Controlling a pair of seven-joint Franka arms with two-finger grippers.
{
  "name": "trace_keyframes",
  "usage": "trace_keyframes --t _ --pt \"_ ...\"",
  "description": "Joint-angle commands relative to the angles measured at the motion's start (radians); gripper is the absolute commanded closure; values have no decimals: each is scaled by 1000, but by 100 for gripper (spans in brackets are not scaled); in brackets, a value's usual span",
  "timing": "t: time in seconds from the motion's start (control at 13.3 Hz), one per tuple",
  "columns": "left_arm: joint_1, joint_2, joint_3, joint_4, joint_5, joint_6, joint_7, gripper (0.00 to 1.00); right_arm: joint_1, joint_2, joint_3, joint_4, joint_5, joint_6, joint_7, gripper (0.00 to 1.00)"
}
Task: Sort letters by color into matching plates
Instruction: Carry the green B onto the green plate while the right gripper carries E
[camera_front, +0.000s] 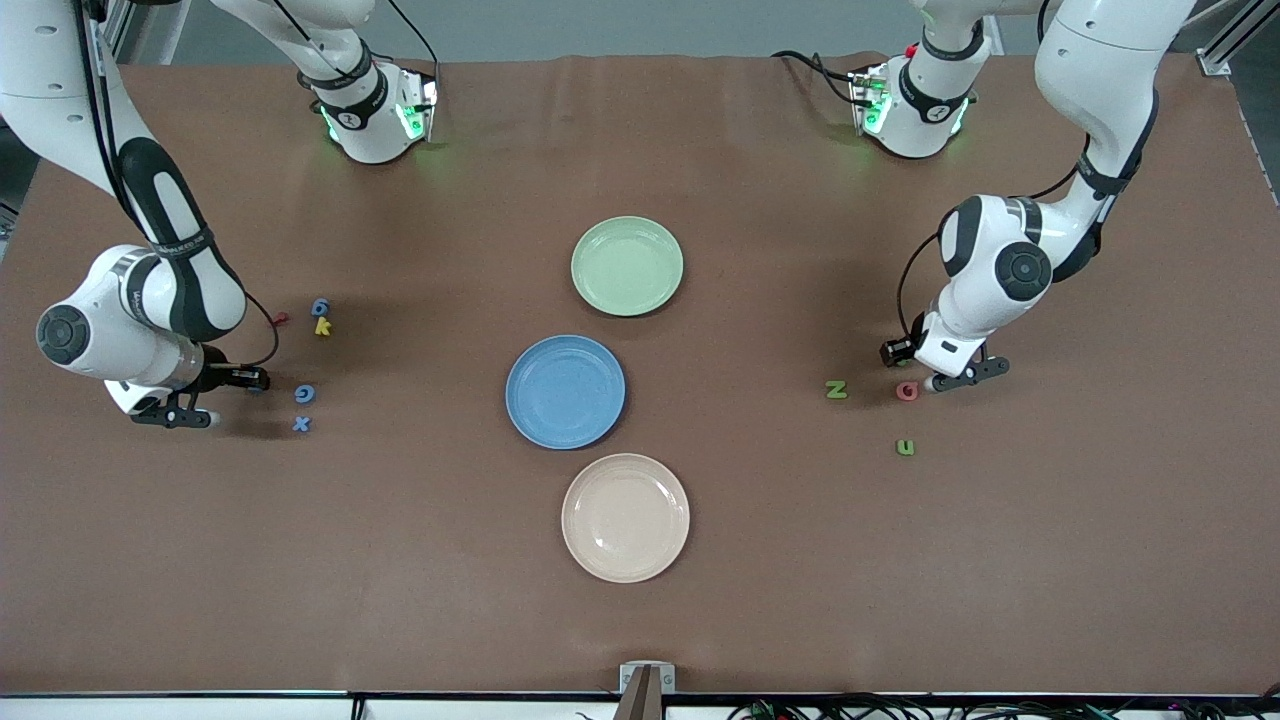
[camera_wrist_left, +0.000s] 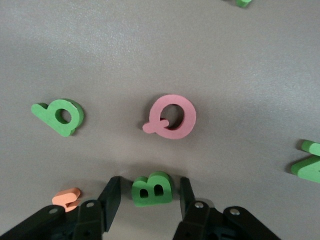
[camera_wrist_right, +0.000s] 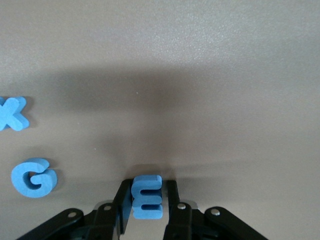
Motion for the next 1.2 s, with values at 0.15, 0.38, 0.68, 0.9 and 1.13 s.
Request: trace_keyframes --t 0.15,0.38,0.68,0.9,1.13 --pt "1 -4 0 3 -8 10 -4 93 3 6 6 -6 6 1 -1 75" --pt "-4 -45 0 12 -3 -4 -1 100 3 6 6 -4 6 -1 -1 80" --pt "-30 -180 -39 84 -2 -269 -4 100 3 5 6 -4 6 -2 -4 82" --pt "-44 -216 -139 177 -2 -452 -46 100 4 -8 6 8 6 -40 -1 82" --pt "-124 -170 -228 236 7 -464 -254 100 7 -57 6 68 6 -198 -1 82"
